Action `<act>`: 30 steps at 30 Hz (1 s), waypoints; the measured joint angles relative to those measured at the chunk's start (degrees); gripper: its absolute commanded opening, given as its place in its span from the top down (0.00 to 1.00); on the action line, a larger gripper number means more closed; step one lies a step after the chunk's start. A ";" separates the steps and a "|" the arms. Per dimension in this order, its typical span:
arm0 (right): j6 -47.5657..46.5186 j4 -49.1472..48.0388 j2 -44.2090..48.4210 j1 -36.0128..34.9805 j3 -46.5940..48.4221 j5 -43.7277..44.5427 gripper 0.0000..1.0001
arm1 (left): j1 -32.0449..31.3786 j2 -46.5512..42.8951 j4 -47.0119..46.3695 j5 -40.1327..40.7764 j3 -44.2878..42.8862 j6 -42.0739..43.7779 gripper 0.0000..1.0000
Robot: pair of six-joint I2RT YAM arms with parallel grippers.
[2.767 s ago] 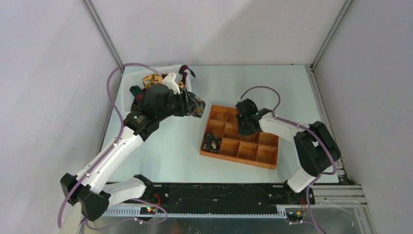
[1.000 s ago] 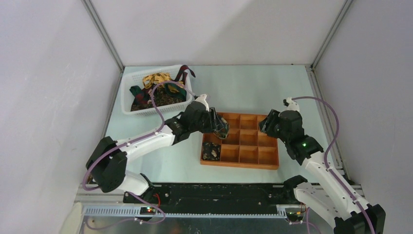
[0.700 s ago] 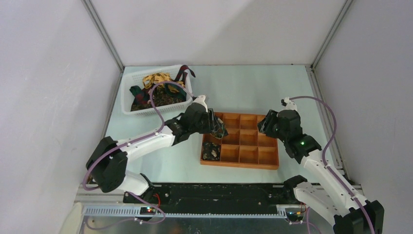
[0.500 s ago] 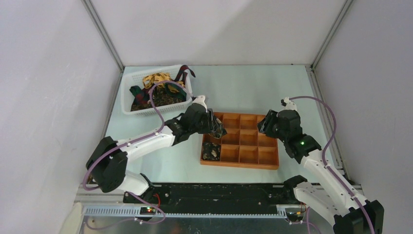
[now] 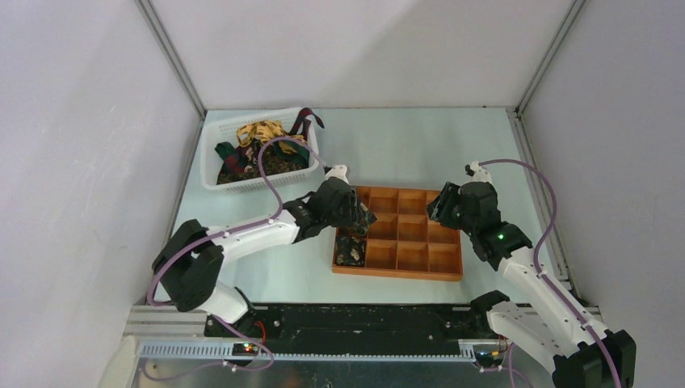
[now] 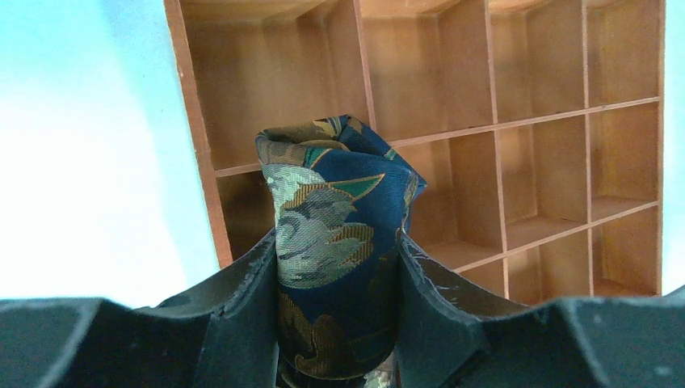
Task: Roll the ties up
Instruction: Place the tie in the storage box.
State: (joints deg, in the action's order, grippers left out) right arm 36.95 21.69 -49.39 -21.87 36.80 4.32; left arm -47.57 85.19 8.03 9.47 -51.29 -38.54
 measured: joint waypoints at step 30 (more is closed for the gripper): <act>-0.11 -0.66 -1.18 0.11 -0.02 -0.04 0.53 | -7.04 5.49 6.84 15.67 -1.68 -6.49 0.87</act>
State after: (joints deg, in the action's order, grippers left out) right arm 36.84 21.04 -50.57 -21.76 36.77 4.27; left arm -54.61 90.67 14.87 25.15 -52.97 -45.04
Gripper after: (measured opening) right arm 0.468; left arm 0.490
